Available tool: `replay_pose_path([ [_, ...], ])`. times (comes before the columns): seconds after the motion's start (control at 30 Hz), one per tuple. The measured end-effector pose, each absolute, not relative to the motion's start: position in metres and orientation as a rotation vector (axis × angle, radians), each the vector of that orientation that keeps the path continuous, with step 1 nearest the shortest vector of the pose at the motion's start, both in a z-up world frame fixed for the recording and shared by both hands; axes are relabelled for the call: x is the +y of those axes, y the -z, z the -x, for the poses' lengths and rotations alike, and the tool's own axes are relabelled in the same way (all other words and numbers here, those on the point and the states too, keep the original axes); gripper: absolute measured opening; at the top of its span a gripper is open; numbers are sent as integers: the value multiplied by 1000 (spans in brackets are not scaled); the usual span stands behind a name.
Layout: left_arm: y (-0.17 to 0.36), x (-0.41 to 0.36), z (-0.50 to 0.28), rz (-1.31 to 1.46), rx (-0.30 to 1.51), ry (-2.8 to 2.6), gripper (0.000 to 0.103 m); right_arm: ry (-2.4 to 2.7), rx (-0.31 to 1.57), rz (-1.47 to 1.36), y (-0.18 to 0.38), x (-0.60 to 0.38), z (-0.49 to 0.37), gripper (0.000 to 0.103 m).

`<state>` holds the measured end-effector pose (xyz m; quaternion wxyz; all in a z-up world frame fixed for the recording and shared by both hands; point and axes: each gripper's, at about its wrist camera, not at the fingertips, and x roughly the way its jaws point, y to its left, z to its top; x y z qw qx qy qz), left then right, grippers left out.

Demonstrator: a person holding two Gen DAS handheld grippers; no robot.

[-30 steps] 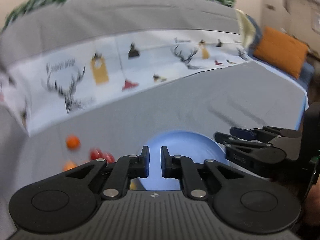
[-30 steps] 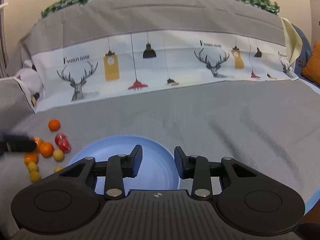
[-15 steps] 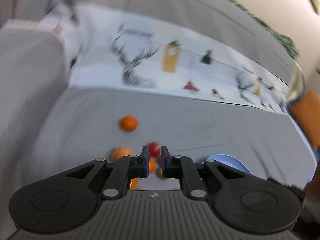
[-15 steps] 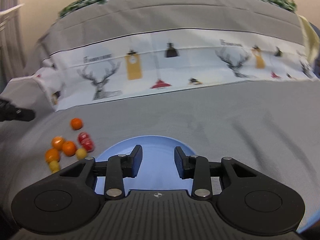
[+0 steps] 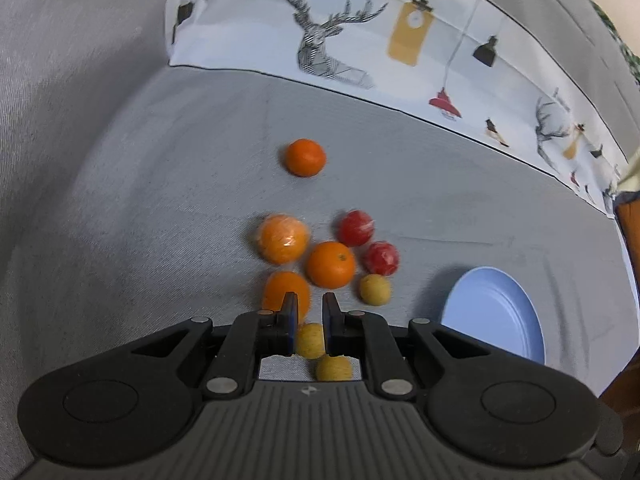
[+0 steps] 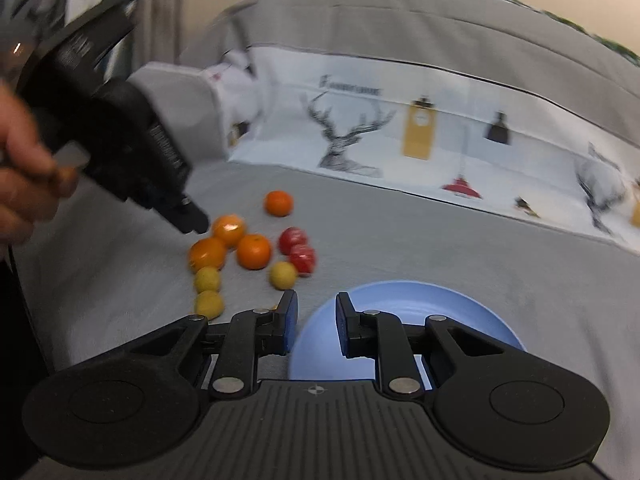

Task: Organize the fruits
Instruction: 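Close right gripper on a small yellow fruit while left gripper closes on a mandarin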

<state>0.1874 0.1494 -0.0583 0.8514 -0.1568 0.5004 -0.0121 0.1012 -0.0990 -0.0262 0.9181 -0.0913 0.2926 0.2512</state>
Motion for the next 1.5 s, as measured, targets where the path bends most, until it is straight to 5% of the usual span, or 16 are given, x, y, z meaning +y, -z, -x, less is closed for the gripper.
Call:
replay_pose_path([
  [0.33,70,150,-198,304,1087,-46,52,-549,556,454,63,-47,-116,36],
  [0.83,88,138,-212,210,1138,-70,48,-589,512,618,82,-27,-112,26],
  [0.97,87,137,-211,207,1133,-57,36,-591,490,515,66,-37,-112,26],
  [1.5,48,131,-192,185,1018,-53,34,-499,395,318,-39,-126,-121,26],
])
